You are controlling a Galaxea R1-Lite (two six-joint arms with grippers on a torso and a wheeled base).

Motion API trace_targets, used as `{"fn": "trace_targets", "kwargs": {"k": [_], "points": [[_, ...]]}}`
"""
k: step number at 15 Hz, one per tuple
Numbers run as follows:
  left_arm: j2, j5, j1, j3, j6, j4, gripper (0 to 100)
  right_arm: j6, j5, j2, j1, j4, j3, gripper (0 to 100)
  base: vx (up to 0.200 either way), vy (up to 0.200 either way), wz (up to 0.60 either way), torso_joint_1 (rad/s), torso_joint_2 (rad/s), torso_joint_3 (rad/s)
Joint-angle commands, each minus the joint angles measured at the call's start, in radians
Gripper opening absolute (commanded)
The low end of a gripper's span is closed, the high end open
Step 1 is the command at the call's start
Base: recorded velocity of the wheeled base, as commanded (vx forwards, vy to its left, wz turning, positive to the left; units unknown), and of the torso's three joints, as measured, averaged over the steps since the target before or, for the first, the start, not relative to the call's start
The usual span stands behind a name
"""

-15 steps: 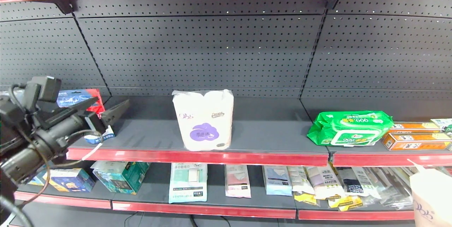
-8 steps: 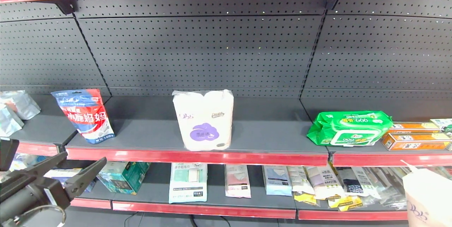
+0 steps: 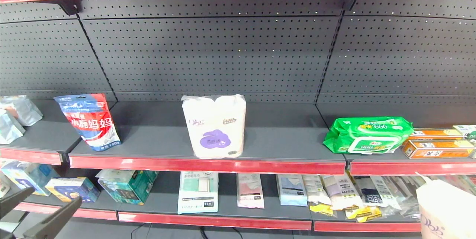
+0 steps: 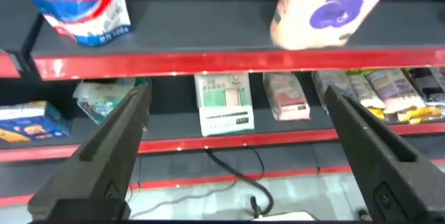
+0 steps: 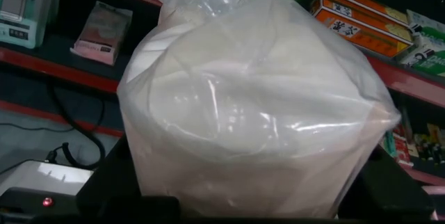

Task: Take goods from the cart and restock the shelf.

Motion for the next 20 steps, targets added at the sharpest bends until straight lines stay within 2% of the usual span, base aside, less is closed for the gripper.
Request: {"fn": "trace_targets", "kwargs": {"k": [1, 3, 6, 9, 10, 13, 15, 18, 20], "points": [[-0.203, -0.005, -0.001, -0.001, -0.004, 0.099, 100, -0.002, -0.001, -0.02, -0.001, 0.0, -0.007, 0, 0.0, 0.0, 0.0, 0.0, 0.0, 0.0], [-0.264, -0.011, -0.001, -0.001, -0.004, 0.168, 100, -0.002, 0.002, -0.02, -0.001, 0.0, -0.007, 0, 0.0, 0.0, 0.0, 0.0, 0.0, 0.0], [-0.355, -0.009, -0.001, 0.022, -0.005, 0.211, 100, -0.008, -0.007, -0.02, -0.001, 0.0, -0.03, 0, 0.0, 0.0, 0.0, 0.0, 0.0, 0.0], [-0.461, -0.008, -0.001, 0.021, -0.004, 0.323, 100, -0.008, -0.004, -0.009, 0.0, 0.0, -0.06, 0, 0.0, 0.0, 0.0, 0.0, 0.0, 0.0], [-0.524, -0.012, -0.002, 0.015, 0.001, 0.406, 100, -0.01, -0.003, 0.007, 0.0, -0.002, -0.066, 0, 0.0, 0.0, 0.0, 0.0, 0.0, 0.0], [-0.648, -0.014, -0.007, 0.036, 0.004, 0.473, 100, -0.01, 0.003, 0.02, 0.002, -0.003, -0.074, 0, 0.0, 0.0, 0.0, 0.0, 0.0, 0.0], [-0.651, 0.003, -0.007, 0.039, 0.008, 0.475, 100, -0.01, 0.006, 0.022, 0.004, -0.003, -0.074, 0, 0.0, 0.0, 0.0, 0.0, 0.0, 0.0], [-0.652, 0.001, -0.008, 0.062, 0.05, 0.471, 100, -0.008, 0.026, 0.053, 0.008, -0.003, -0.102, 0, 0.0, 0.0, 0.0, 0.0, 0.0, 0.0], [-0.652, 0.006, -0.008, 0.062, 0.05, 0.471, 100, -0.005, 0.026, 0.083, 0.008, -0.017, -0.119, 0, 0.0, 0.0, 0.0, 0.0, 0.0, 0.0]]}}
